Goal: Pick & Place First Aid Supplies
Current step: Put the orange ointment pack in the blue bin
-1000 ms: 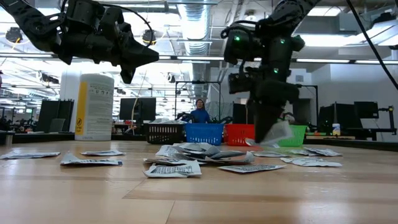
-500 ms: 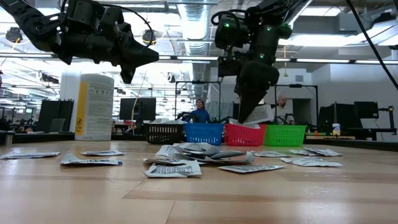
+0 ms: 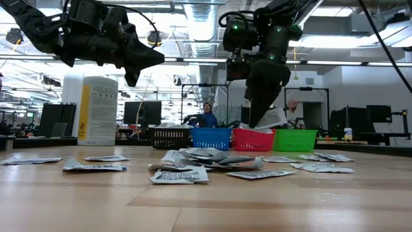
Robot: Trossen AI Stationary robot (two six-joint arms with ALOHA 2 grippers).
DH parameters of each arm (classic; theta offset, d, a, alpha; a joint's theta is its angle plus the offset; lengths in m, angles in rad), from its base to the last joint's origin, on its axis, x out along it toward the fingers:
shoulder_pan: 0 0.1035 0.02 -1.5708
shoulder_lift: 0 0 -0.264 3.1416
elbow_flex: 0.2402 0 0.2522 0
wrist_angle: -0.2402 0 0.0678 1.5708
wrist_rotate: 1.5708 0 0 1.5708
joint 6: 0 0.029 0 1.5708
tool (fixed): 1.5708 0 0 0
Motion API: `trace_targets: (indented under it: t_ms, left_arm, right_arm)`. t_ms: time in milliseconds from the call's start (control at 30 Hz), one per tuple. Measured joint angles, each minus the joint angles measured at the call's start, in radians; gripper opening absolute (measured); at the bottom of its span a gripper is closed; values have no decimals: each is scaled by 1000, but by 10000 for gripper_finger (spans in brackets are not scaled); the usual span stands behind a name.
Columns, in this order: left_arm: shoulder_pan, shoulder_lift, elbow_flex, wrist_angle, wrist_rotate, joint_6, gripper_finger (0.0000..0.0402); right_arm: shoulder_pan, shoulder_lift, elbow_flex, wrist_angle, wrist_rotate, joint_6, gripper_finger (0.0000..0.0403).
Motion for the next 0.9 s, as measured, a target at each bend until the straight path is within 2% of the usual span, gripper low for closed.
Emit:
trace_targets:
  t_ms: [667, 900]
  left_arm:
    - [0, 0, 0, 0, 0, 0, 43]
    - [0, 0, 0, 0, 0, 0, 43]
  right_arm:
    - [1, 0, 0, 9, 0, -11, 7]
    - [1, 0, 0, 13, 0, -11, 54]
